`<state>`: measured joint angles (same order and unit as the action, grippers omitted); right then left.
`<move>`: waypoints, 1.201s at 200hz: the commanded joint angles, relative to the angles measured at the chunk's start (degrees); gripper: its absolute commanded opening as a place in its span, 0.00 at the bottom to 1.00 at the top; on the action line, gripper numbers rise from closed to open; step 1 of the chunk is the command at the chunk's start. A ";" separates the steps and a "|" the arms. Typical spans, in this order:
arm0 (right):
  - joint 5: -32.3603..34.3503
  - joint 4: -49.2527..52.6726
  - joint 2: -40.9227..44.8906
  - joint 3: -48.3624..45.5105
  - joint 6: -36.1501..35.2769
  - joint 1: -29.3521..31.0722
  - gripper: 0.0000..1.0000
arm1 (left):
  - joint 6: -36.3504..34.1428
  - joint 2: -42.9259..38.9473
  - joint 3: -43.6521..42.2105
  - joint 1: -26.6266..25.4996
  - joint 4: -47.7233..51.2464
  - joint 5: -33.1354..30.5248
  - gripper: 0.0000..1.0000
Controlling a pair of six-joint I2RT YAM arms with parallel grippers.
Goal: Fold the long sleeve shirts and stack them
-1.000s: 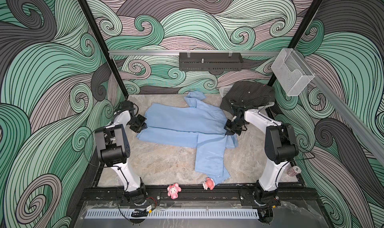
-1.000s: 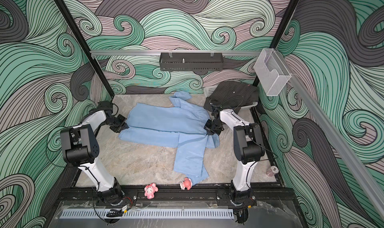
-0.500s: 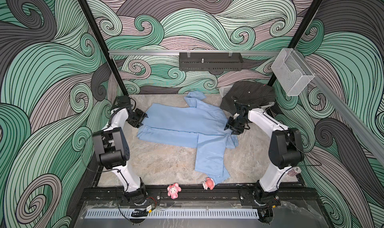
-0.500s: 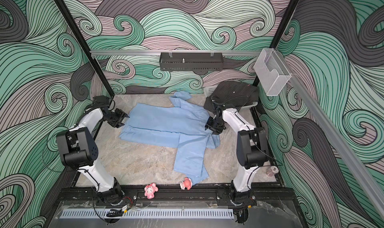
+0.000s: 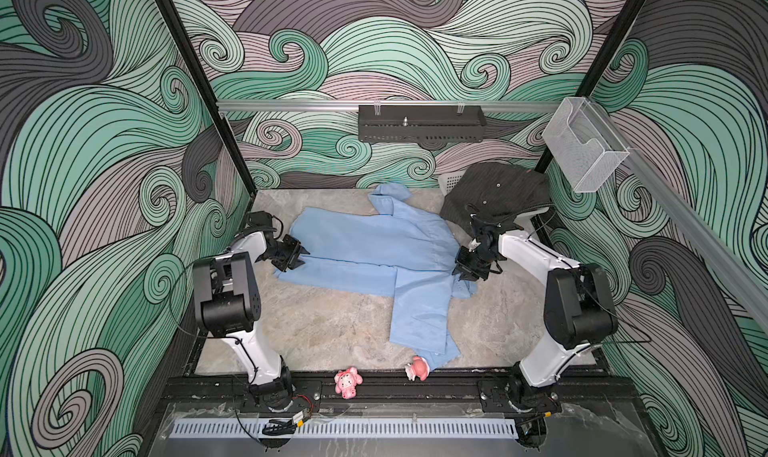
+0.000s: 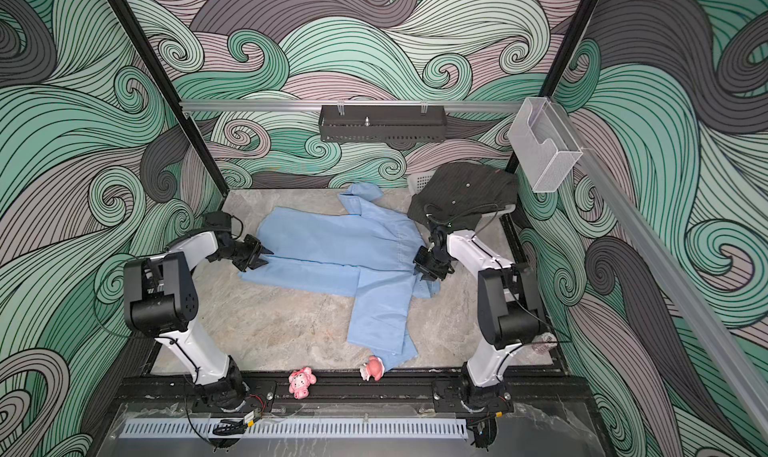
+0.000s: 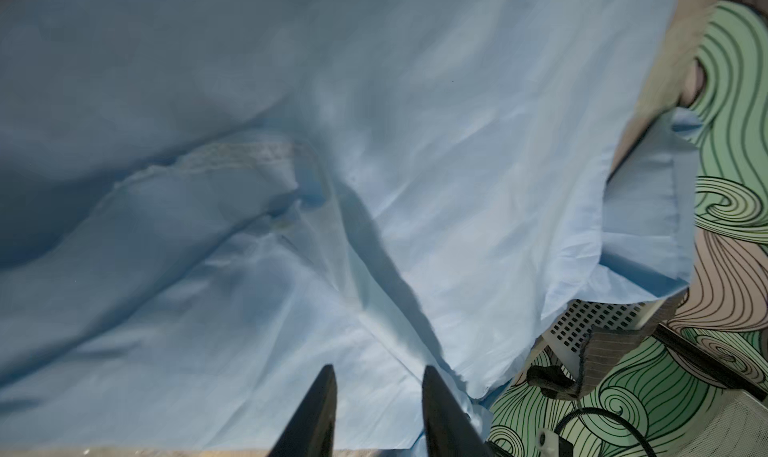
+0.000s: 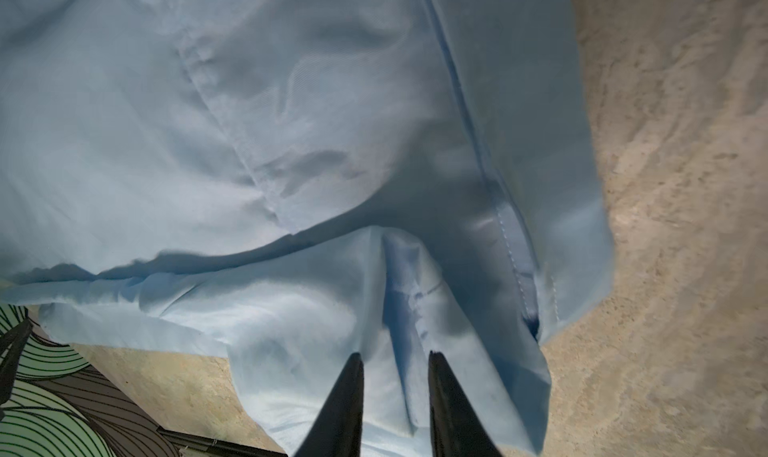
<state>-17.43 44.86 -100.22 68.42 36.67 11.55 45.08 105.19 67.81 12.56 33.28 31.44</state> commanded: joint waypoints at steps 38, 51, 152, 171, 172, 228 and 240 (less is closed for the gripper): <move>2.26 -1.88 -5.23 -3.92 -0.67 -0.30 0.27 | 0.74 4.22 -2.55 0.60 4.15 -0.92 0.35; 3.45 -0.87 -5.07 -4.97 -1.42 -0.30 0.27 | 0.16 2.81 -4.99 1.25 4.55 -1.77 0.35; 12.75 12.29 14.23 -3.23 -8.17 1.77 0.51 | -6.89 -17.59 -6.63 1.86 13.19 -1.37 0.55; 14.00 16.09 22.18 -4.08 -6.80 3.48 0.56 | -9.20 -22.23 -1.90 1.86 16.77 -2.94 0.59; 13.96 16.24 22.40 -4.26 -6.66 3.57 0.56 | -9.30 -22.44 -1.72 1.86 16.97 -2.95 0.59; 8.69 17.32 39.43 -21.39 8.69 17.30 0.53 | -12.12 -35.20 -7.02 1.68 19.98 -2.26 0.58; 8.51 15.61 40.27 -24.40 12.75 22.03 0.52 | -12.13 -37.05 -9.24 1.68 20.05 -2.06 0.58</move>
<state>-7.46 59.90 -61.04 49.23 39.59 26.76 34.79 70.17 62.87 13.87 48.66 29.63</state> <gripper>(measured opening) 0.526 0.582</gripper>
